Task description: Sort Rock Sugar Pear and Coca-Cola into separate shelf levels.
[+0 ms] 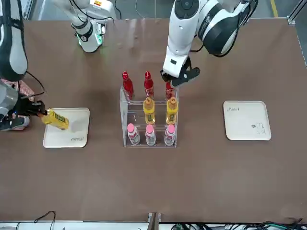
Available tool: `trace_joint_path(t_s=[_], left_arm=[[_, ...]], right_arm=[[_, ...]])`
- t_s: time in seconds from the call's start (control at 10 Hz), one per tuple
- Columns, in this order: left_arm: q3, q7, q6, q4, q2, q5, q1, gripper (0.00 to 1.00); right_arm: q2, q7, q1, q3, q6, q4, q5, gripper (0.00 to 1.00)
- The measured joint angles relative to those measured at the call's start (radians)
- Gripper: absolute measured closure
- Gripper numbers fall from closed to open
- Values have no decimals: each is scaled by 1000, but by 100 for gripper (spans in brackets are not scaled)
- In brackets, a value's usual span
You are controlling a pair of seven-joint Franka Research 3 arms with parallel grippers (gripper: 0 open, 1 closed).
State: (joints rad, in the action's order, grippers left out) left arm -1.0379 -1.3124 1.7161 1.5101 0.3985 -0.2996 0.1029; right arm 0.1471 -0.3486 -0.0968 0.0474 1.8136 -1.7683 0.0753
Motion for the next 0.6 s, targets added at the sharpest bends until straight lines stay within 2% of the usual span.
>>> trace_joint_path(t_s=[0.4, 0.6], left_arm=[[2, 0, 0, -13, -1, -1, 16, 1], [1, 0, -12, -38, -4, -1, 66, 0]], right_arm=[[8, 271, 224, -10, -238, 252, 25, 66], [21, 395, 313, -13, -303, 339, 58, 66]])
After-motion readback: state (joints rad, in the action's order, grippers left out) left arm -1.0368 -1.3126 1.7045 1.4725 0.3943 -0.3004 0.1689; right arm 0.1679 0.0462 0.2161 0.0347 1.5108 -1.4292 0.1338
